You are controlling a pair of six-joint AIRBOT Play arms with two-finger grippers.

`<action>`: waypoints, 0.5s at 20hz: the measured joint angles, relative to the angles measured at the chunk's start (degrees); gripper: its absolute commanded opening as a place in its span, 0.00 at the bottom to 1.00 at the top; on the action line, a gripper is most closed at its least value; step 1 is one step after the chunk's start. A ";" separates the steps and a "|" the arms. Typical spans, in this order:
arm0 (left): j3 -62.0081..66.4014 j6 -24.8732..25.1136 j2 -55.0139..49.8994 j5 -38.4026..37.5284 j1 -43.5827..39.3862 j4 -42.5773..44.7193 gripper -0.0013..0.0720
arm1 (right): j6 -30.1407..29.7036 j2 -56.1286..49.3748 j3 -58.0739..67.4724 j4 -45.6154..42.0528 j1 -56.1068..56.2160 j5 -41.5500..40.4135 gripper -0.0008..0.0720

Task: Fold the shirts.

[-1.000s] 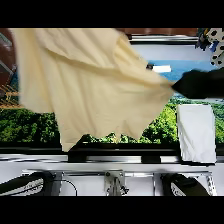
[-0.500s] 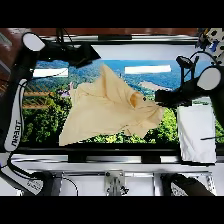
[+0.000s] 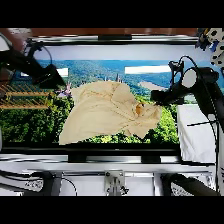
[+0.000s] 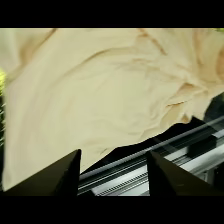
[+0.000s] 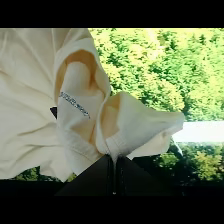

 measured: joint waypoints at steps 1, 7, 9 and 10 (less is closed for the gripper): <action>-4.66 -0.11 3.06 -0.61 0.79 2.82 0.83 | -0.04 -0.15 -0.02 -0.09 0.00 -0.07 0.10; -46.99 -0.83 25.49 4.20 8.83 10.67 0.87 | -2.93 -0.46 -0.02 1.03 0.00 1.38 0.10; -57.96 0.22 31.45 8.37 12.94 9.01 0.87 | -4.39 -0.46 -0.02 1.70 0.00 2.16 0.10; -62.36 1.20 33.68 10.21 14.93 7.52 0.87 | -4.98 -0.48 -0.02 1.84 0.00 2.51 0.10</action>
